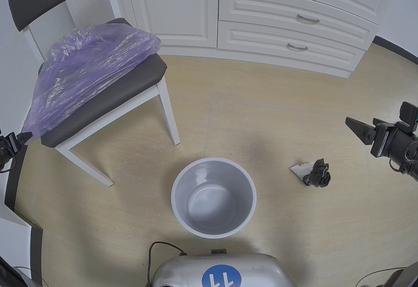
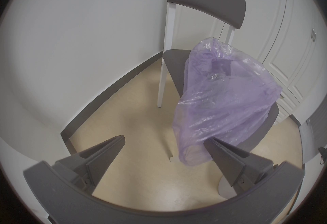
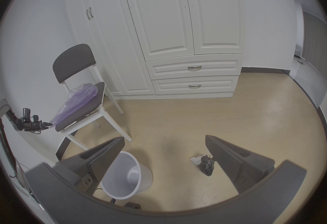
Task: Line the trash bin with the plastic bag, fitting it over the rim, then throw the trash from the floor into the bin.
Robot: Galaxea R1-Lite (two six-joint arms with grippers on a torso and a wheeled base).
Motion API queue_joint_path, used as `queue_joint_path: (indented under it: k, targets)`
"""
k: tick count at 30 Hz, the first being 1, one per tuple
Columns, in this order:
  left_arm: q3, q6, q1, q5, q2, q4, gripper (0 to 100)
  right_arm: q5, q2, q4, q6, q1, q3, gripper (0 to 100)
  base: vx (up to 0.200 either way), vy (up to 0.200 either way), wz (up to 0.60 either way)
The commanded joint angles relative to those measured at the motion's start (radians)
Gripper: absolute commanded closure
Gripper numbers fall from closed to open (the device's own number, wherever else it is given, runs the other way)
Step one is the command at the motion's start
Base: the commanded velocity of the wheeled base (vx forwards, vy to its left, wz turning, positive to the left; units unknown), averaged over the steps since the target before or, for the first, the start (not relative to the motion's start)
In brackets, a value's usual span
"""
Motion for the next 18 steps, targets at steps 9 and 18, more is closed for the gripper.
queue_joint_path:
  k: [9, 18]
  targets:
    - [-0.007, -0.061, -0.017, 0.005, 0.084, -0.106, 0, 0.001, -0.006, -0.001, 0.000, 0.003, 0.000, 0, 0.000, 0.000, 0.00]
    - [-0.004, -0.239, -0.028, 0.010, 0.136, -0.317, 0, 0.000, -0.021, -0.001, -0.002, 0.003, 0.000, 0, 0.000, 0.000, 0.00]
